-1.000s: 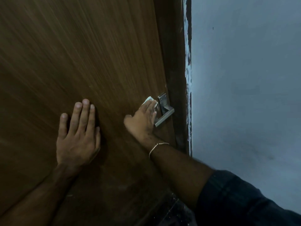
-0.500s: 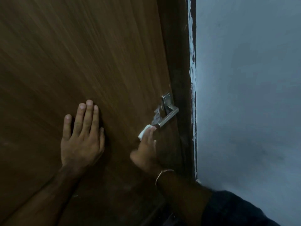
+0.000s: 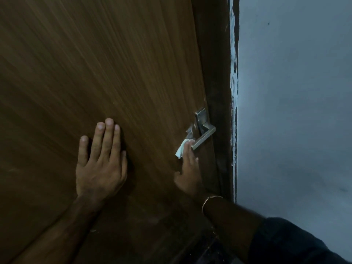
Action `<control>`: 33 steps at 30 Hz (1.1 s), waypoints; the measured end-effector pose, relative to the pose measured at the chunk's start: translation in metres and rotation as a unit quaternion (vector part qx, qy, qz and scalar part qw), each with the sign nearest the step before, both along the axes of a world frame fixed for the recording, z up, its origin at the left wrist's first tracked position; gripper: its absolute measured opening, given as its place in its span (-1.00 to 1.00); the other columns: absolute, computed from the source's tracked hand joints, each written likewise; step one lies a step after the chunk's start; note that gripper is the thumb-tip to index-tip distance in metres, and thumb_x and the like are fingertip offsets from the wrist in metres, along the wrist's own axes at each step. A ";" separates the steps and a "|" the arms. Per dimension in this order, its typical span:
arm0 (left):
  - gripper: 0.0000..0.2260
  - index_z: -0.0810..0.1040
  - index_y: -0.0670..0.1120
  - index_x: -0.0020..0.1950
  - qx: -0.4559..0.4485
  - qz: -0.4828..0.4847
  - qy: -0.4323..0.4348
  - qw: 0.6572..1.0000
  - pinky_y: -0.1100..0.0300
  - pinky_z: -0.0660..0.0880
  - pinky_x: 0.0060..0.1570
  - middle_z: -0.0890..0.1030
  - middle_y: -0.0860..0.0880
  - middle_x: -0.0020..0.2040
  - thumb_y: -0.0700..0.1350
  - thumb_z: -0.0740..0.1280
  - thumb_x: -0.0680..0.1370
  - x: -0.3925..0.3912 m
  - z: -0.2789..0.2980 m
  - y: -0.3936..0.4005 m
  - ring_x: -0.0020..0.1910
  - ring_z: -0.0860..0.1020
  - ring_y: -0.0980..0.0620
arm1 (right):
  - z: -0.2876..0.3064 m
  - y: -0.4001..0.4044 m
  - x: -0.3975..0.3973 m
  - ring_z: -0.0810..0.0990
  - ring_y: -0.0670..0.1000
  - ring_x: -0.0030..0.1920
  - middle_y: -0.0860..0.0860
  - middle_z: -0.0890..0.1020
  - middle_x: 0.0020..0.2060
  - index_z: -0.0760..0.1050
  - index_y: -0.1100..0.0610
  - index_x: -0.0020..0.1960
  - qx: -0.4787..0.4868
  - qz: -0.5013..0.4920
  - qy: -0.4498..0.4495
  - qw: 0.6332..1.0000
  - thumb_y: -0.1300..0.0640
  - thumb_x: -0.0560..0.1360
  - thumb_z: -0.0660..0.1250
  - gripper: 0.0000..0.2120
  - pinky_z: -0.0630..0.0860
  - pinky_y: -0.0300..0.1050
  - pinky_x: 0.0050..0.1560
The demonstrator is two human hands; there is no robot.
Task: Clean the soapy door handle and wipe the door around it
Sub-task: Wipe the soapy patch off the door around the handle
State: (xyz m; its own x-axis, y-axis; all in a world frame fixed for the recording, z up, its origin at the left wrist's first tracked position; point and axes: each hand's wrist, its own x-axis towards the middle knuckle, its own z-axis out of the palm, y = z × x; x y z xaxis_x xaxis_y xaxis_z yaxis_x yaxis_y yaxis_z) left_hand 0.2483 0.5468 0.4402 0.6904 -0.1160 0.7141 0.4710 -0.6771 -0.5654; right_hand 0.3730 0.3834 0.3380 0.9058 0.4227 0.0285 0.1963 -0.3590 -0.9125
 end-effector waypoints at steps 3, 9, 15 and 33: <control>-0.39 0.06 -0.19 0.69 -0.010 0.002 0.008 1.000 -0.10 -0.15 0.64 0.03 -0.14 0.70 0.04 0.08 0.70 0.001 0.000 0.001 0.68 0.02 -0.08 | 0.004 0.001 0.012 -0.08 0.10 0.62 0.03 -0.01 0.62 -0.18 -0.06 0.61 0.028 -0.054 -0.013 0.998 0.32 0.44 0.32 -0.04 0.02 0.15 0.59; -0.38 0.07 -0.19 0.68 0.001 0.004 0.013 1.000 -0.11 -0.15 0.64 0.04 -0.16 0.70 0.05 0.09 0.69 -0.001 -0.001 0.004 0.68 0.03 -0.10 | -0.009 0.004 0.032 -0.57 -0.20 0.44 0.00 -0.16 0.62 -0.18 0.11 0.63 -0.063 -0.100 -0.204 0.972 0.27 0.34 0.34 0.02 -0.08 0.13 0.61; -0.37 0.05 -0.19 0.69 -0.004 0.012 0.023 1.000 -0.10 -0.18 0.64 0.01 -0.15 0.70 0.06 0.10 0.69 0.000 -0.001 0.005 0.69 0.00 -0.10 | -0.020 0.011 0.052 -0.28 -0.07 0.59 0.05 -0.09 0.62 -0.06 0.19 0.62 -0.064 -0.112 -0.284 0.950 0.28 0.37 0.30 -0.09 0.03 0.19 0.57; -0.35 0.01 -0.16 0.69 -0.053 -0.006 0.008 0.999 -0.25 -0.02 0.61 -0.02 -0.13 0.70 0.09 0.08 0.67 0.005 -0.014 0.023 0.69 -0.01 -0.12 | -0.039 0.011 0.078 -0.11 0.11 0.62 0.17 0.00 0.61 -0.01 0.25 0.61 -0.064 -0.101 -0.392 0.912 0.25 0.50 0.16 -0.28 0.01 0.17 0.59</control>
